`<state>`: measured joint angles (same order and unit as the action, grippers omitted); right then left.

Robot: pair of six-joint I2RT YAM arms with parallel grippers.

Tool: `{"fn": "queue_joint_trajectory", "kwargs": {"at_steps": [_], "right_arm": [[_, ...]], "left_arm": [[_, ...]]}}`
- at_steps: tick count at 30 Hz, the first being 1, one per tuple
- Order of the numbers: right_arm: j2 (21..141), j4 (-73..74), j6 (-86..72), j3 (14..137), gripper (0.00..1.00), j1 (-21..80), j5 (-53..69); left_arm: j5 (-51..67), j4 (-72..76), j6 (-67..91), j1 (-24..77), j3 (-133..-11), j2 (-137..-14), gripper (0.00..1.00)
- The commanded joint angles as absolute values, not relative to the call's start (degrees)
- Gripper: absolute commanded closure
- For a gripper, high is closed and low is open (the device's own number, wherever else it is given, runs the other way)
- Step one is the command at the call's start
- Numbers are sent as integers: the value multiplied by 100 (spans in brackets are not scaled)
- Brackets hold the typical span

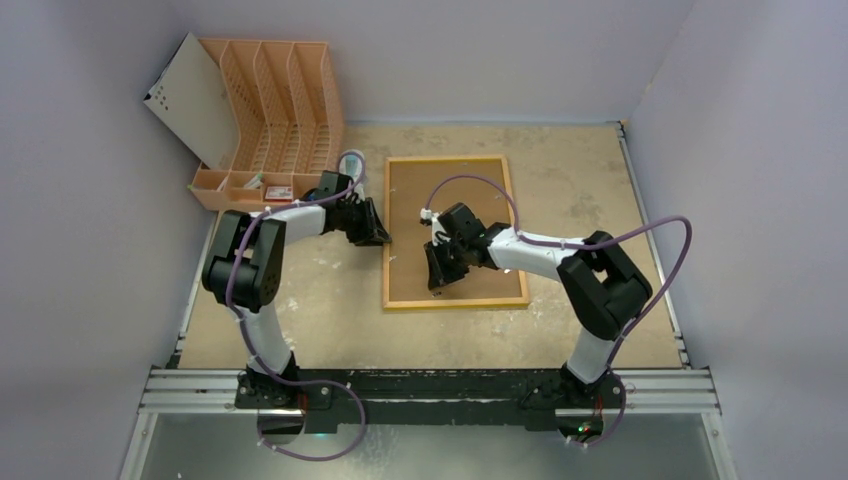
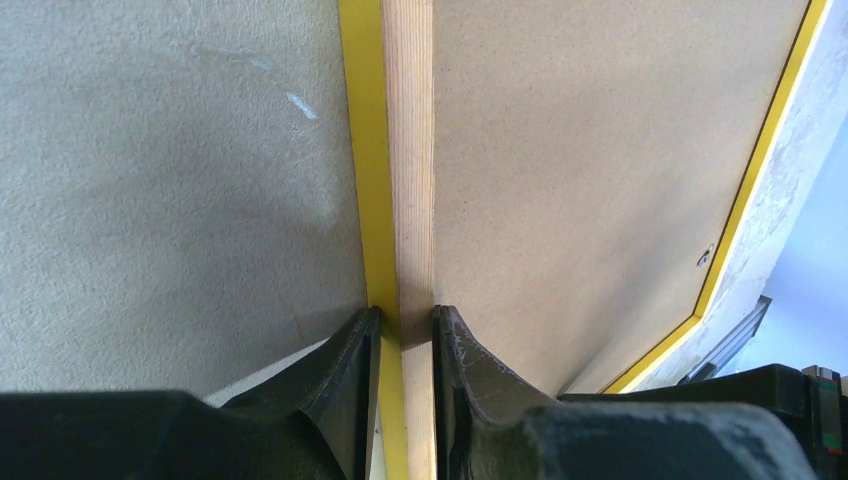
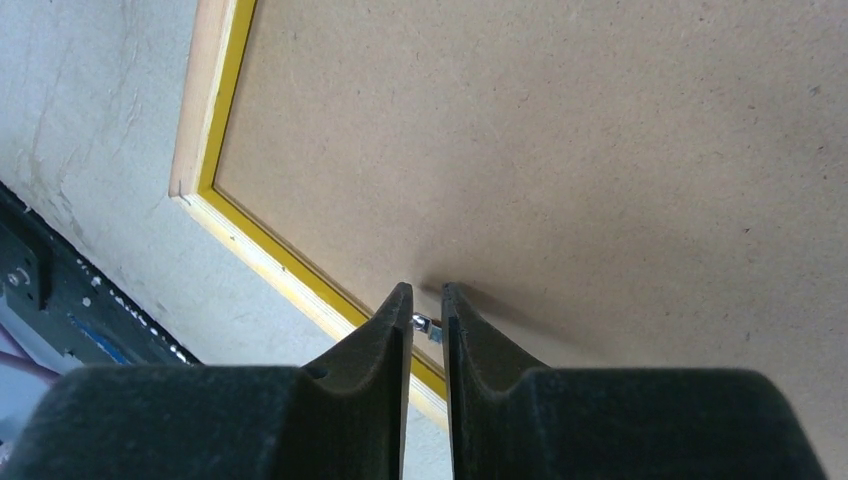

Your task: Put the photo into the frame

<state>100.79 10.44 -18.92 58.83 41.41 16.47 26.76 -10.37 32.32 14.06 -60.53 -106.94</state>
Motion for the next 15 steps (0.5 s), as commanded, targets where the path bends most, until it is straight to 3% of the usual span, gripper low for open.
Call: {"fn": "queue_joint_trajectory", "kwargs": {"at_steps": [1, 15], "right_arm": [[10152, 1964, -1600, 5739, 81, 4188, 1760], [10220, 2303, -1470, 5647, 82, 4191, 1830]], "left_arm": [[2259, -1591, 3155, 1424, -5986, -10898, 85], [2145, -1628, 3181, 1424, -5977, -10863, 85]]}}
